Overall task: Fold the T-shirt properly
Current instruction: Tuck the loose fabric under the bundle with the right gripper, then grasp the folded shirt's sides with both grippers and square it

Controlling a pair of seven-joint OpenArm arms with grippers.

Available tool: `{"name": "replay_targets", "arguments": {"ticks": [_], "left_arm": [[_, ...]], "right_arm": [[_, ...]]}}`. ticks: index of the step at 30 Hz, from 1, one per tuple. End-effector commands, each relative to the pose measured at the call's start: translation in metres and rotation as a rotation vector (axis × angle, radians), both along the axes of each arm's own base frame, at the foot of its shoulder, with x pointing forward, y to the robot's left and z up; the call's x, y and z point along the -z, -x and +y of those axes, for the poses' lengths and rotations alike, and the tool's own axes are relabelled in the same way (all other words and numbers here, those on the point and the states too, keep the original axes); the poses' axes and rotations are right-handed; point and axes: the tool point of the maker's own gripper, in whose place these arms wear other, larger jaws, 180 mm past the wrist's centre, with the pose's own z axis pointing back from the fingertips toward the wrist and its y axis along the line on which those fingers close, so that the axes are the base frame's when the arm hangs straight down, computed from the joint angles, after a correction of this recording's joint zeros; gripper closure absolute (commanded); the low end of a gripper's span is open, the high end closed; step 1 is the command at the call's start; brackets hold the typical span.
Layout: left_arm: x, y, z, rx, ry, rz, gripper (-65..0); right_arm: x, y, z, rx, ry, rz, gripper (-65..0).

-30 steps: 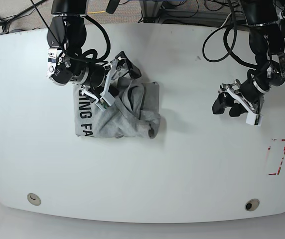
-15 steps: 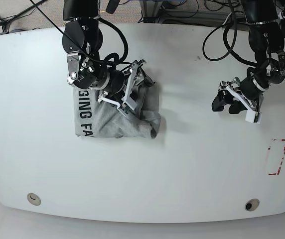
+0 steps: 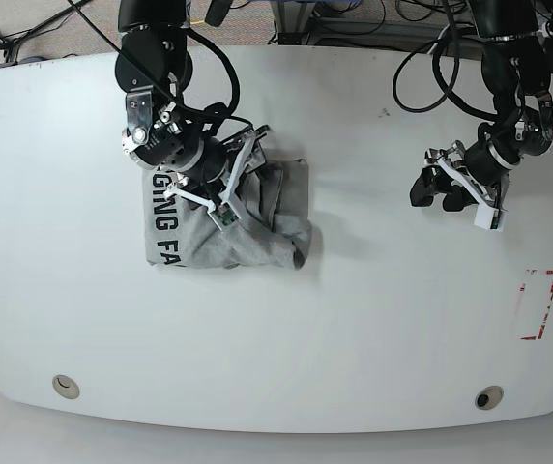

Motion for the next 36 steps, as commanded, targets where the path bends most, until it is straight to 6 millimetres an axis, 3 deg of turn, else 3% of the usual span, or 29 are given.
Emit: {"name": "replay_targets", "arguments": {"ticks": [1, 8, 18, 21, 25, 28, 36], "left_arm": [[-0.016, -0.009, 0.002, 0.000, 0.002, -0.056, -39.7], [-0.016, -0.009, 0.002, 0.000, 0.002, -0.056, -39.7], [-0.015, -0.008, 0.003, -0.001, 0.000, -0.053, -39.7], [-0.015, -0.008, 0.003, -0.001, 0.000, -0.052, -39.7], [-0.012, -0.005, 0.003, -0.001, 0.000, -0.044, -39.7], [-0.011, -0.004, 0.003, -0.001, 0.000, -0.041, -39.7], [-0.011, -0.003, 0.003, -0.001, 0.000, -0.039, -39.7]], "right_arm": [[-0.007, 0.000, 0.005, -0.003, -0.025, -0.027, -36.9], [0.005, 0.009, 0.011, 0.024, -0.074, -0.020, -36.9], [0.020, 0.002, 0.009, 0.127, -0.133, 0.001, -35.5], [0.021, 0.000, 0.008, 0.134, -0.136, 0.001, -25.5], [0.018, 0.000, 0.009, 0.134, -0.138, -0.005, 0.0], [0.010, -0.001, 0.009, 0.132, -0.140, -0.027, -0.3], [-0.039, -0.007, 0.022, 0.097, -0.201, -0.128, 0.0]]}}
